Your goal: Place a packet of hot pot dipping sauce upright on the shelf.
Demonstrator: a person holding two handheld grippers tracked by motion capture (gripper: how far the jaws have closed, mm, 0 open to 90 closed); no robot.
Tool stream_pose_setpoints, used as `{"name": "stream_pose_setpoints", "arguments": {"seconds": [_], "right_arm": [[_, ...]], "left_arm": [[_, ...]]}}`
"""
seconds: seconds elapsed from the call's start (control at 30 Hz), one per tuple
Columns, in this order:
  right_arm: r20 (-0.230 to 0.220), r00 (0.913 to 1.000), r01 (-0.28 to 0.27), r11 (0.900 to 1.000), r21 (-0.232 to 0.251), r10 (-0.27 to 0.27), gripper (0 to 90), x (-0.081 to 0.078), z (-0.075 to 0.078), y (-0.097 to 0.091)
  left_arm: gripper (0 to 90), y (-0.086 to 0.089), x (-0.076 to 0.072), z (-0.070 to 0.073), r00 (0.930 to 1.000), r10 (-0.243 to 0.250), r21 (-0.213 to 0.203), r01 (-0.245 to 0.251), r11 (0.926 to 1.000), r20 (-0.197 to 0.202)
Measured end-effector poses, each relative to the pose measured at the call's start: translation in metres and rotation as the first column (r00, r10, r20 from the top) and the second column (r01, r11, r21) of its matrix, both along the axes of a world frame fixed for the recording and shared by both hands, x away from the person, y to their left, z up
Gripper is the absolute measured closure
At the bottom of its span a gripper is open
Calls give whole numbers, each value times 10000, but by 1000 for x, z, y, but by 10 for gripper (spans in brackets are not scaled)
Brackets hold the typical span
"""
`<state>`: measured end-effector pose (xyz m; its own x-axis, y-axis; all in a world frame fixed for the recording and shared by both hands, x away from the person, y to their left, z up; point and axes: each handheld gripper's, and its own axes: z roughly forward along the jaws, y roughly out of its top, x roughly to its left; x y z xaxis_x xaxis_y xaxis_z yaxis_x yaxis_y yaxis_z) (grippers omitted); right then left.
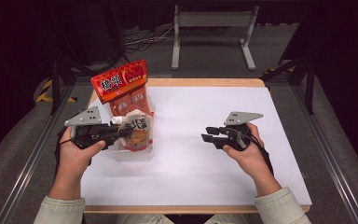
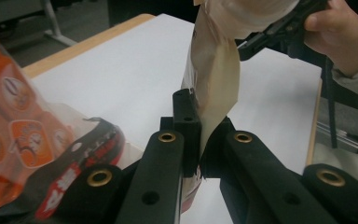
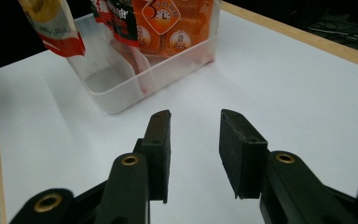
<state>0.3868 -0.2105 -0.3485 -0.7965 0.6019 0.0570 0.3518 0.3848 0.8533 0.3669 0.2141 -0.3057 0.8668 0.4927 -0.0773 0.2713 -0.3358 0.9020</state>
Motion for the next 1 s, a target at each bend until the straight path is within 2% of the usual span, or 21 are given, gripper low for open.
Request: {"name": "stream_pose_setpoints", "arguments": {"seconds": [0.23,0.43,0.8,1.0], "right_arm": [[14,9997,237,9997,72,-237,628,3,-1,-6],[-38,9996,284,9996,96,-284,625,5,-2,-8],[-52,9998,212,9994,279,-210,623,4,-1,-8],[-39,9999,143,9992,386,-142,617,4,-1,-7]], "left_arm": [[876,11,4,-4,9976,670,-119,-668,9977,189],[878,14,8,-10,9958,885,56,-887,9960,252],[878,17,17,-24,9975,687,4,-687,9976,179],[879,19,20,-32,9985,510,-148,-512,9986,-178]]}}
